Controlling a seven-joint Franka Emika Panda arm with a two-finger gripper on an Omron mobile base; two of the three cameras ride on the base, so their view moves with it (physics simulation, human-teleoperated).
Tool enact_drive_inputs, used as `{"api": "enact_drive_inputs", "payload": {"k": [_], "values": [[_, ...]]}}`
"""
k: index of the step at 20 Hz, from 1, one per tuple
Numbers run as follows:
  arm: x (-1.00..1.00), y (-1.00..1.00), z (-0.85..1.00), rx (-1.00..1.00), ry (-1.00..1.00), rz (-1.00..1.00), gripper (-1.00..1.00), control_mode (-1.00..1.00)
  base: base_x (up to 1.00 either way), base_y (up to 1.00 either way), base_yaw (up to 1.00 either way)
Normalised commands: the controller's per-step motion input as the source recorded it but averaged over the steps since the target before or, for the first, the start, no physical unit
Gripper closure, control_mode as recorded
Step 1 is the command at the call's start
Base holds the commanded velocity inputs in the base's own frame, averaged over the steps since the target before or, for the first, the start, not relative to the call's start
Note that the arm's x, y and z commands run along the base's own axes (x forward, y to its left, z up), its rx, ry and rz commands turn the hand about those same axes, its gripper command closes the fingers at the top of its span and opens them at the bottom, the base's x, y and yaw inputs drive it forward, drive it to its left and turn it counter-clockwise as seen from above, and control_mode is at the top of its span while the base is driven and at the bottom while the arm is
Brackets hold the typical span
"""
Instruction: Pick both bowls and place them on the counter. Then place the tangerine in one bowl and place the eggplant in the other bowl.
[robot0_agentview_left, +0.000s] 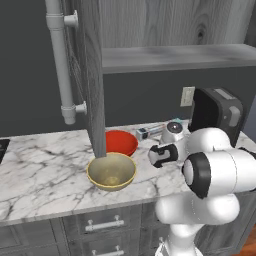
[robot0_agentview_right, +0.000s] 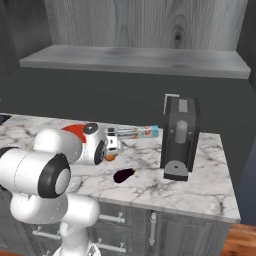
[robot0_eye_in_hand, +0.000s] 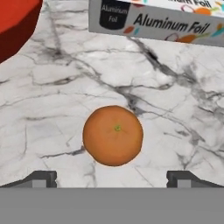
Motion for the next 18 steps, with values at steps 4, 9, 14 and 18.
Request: {"api": "enact_drive_inputs", "payload": {"k": [4, 9, 14, 18], "values": [[0.26, -0.01, -0.13, 0.00, 0.00, -0.03, -1.00, -1.00, 0.00, 0.00, 0.00], [0.22, 0.00, -0.05, 0.00, 0.00, -0.04, -1.00, -1.00, 0.00, 0.00, 0.00], [0.02, 0.00, -0.14, 0.00, 0.00, -0.01, -1.00, -1.00, 0.00, 0.00, 0.00], [0.00, 0.00, -0.18, 0.00, 0.00, 0.00, -1.00, -1.00, 0.00, 0.00, 0.00]]}}
